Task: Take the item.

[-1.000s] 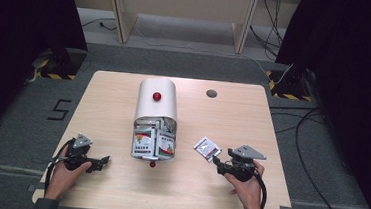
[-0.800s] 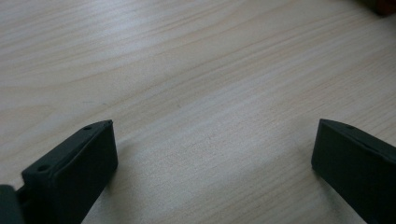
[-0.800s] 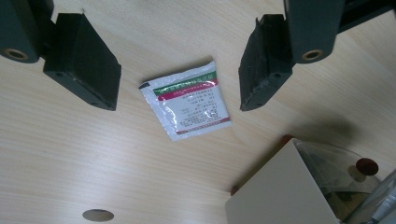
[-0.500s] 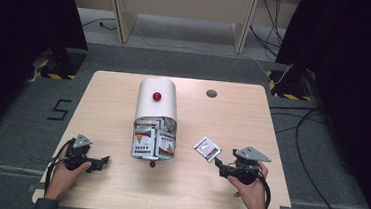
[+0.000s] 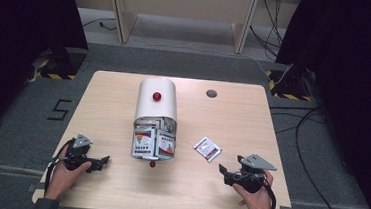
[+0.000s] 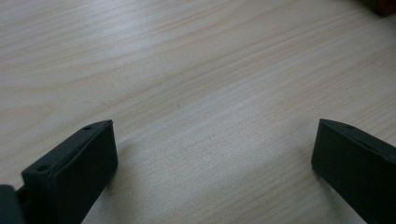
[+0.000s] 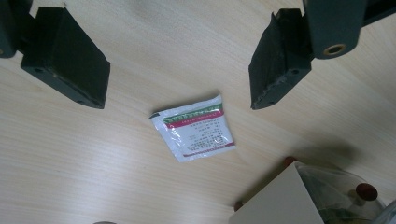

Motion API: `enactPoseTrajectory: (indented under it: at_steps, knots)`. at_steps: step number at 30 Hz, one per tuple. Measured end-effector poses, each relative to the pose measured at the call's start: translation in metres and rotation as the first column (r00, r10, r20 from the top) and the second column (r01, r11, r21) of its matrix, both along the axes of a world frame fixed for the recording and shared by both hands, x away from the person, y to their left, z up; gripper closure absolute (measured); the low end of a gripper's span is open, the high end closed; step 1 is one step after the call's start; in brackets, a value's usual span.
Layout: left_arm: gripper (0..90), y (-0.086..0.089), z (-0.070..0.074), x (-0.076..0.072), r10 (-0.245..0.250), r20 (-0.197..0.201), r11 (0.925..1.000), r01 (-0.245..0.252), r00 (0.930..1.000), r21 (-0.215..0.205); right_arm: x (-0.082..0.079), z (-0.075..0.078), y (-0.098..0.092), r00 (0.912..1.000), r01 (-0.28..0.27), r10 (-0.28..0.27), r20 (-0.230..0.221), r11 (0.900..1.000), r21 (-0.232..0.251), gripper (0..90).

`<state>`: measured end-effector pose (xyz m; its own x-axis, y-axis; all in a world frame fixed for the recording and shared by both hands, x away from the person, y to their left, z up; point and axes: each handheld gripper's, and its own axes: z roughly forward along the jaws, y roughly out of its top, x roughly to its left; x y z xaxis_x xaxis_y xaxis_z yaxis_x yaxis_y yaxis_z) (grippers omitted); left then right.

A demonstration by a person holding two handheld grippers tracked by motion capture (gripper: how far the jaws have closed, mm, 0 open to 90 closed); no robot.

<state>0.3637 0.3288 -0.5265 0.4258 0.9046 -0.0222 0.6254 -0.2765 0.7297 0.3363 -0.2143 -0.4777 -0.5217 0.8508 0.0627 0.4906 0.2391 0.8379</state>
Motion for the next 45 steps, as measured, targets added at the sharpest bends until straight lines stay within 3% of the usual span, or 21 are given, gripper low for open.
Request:
enactPoseTrajectory:
  at_steps: [14, 31, 45]
  knots:
    - [0.0, 0.000, 0.000, 0.000, -0.001, 0.000, 1.0000, 0.001, 1.0000, 0.001, -0.008, -0.007, 0.002, 0.9999, -0.012, 0.012, -0.007, 1.000, -0.001, 21.9]
    - [0.0, 0.000, 0.000, 0.000, -0.001, 0.000, 1.0000, 0.001, 1.0000, 0.001, -0.020, -0.017, -0.013, 0.9998, 0.006, -0.006, -0.020, 1.000, -0.003, 21.4]
    - [0.0, 0.000, 0.000, 0.000, -0.001, -0.001, 1.0000, 0.001, 1.0000, 0.001, -0.028, -0.029, -0.010, 0.9971, -0.001, 0.000, -0.077, 1.000, -0.011, 16.9]
